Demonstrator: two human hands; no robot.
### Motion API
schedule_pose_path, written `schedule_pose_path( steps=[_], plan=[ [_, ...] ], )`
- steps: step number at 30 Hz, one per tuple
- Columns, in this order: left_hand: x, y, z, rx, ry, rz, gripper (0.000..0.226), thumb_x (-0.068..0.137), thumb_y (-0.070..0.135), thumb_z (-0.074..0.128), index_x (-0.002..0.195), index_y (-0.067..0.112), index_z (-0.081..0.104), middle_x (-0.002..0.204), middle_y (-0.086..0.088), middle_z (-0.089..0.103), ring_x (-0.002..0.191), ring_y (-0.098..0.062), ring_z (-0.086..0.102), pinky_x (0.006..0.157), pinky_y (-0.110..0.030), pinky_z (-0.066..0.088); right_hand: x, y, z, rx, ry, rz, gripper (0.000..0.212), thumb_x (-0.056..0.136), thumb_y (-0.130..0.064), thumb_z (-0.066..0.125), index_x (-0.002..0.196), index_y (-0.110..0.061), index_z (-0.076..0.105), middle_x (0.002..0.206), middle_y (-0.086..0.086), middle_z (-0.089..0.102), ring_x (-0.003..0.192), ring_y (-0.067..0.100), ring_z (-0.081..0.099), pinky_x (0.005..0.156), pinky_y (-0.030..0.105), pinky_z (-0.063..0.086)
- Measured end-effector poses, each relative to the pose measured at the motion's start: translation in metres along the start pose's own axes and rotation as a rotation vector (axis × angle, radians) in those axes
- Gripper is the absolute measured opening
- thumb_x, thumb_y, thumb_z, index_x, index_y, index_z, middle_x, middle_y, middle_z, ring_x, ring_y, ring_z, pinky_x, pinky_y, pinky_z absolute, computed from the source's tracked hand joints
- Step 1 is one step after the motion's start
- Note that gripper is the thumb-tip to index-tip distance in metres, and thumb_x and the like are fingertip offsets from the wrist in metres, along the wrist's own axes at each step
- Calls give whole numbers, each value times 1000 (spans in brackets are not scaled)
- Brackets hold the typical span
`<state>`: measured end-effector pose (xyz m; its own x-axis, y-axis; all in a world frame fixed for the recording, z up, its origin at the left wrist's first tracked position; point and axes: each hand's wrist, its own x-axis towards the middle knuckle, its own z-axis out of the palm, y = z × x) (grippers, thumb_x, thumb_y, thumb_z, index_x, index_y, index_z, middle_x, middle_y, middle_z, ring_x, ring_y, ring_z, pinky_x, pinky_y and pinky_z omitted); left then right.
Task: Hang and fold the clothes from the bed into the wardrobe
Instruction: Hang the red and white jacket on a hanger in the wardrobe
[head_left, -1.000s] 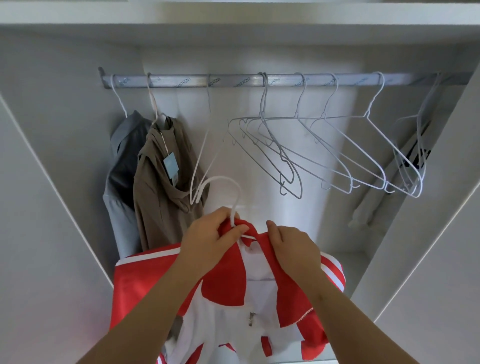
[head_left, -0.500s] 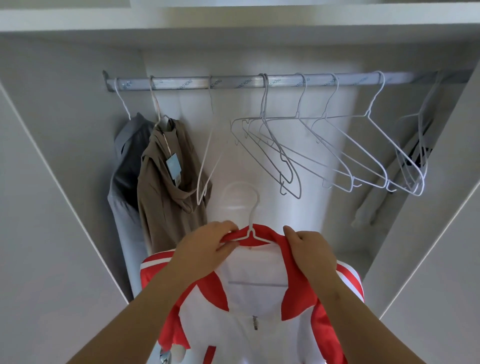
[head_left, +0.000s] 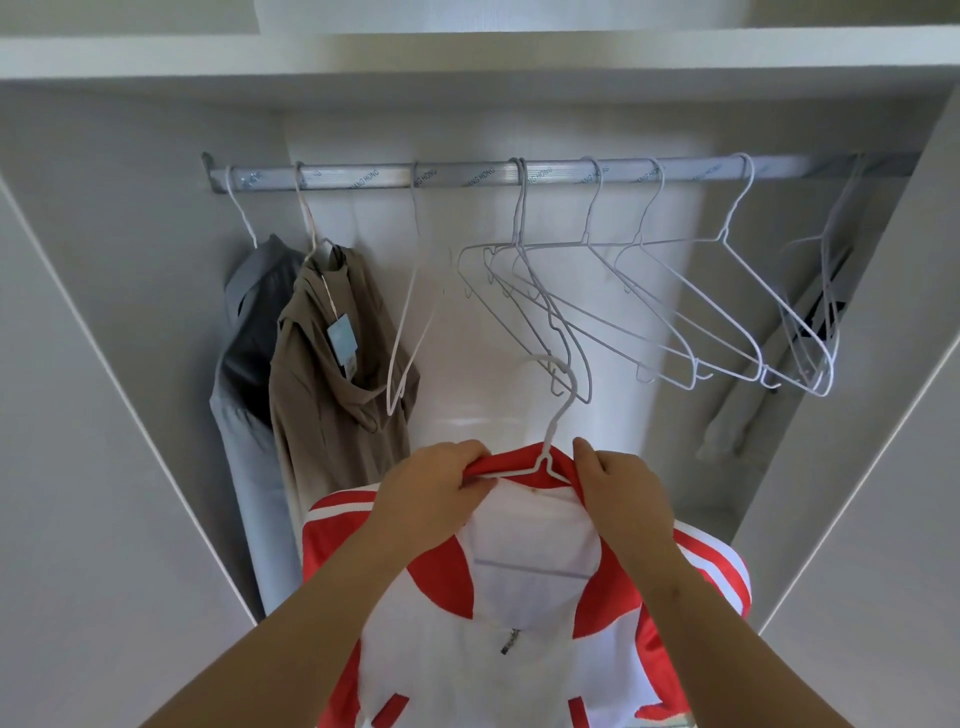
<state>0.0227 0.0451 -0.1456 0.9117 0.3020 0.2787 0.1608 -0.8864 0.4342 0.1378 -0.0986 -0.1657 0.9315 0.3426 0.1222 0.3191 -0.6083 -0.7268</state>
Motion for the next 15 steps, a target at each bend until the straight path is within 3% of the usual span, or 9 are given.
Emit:
schedule_pose_path(
  steps=[3,5,8,11,15],
  plan=[
    [0,5,2,-94,38,-17,13,91,18,53,101,19,60,78,12,53,74,-9,56,74,-30,52,-2,-1,4,-22,-6,-39,57,97,-42,33,68,-1,59,65,13,60,56,14,48,60,23,42],
    [0,7,3,-126,43,-30,13,91,16,53,101,20,59,76,15,50,72,-4,53,72,-28,53,-2,0,1,7,-29,-61,55,97,-42,33,65,-3,56,62,10,56,56,15,48,64,26,45],
    [-2,2,4,-164,84,-54,11,90,13,55,96,22,58,76,17,49,71,-3,51,71,-20,49,-2,6,-8,13,-52,-114,52,97,-40,36,53,-13,42,51,-1,45,50,11,43,53,22,36],
    [-2,-3,5,-187,195,-76,12,86,10,60,92,21,59,76,16,52,71,-2,52,70,-12,42,-3,17,-16,-87,-78,-66,55,97,-44,32,51,-17,43,53,-2,48,53,8,45,52,24,31],
    [4,4,15,-200,157,-89,12,88,10,59,98,15,62,77,13,54,68,-3,52,72,-23,51,1,29,-22,-154,-94,36,57,96,-47,32,52,-15,48,57,-1,51,56,10,48,59,27,34]
  ],
)
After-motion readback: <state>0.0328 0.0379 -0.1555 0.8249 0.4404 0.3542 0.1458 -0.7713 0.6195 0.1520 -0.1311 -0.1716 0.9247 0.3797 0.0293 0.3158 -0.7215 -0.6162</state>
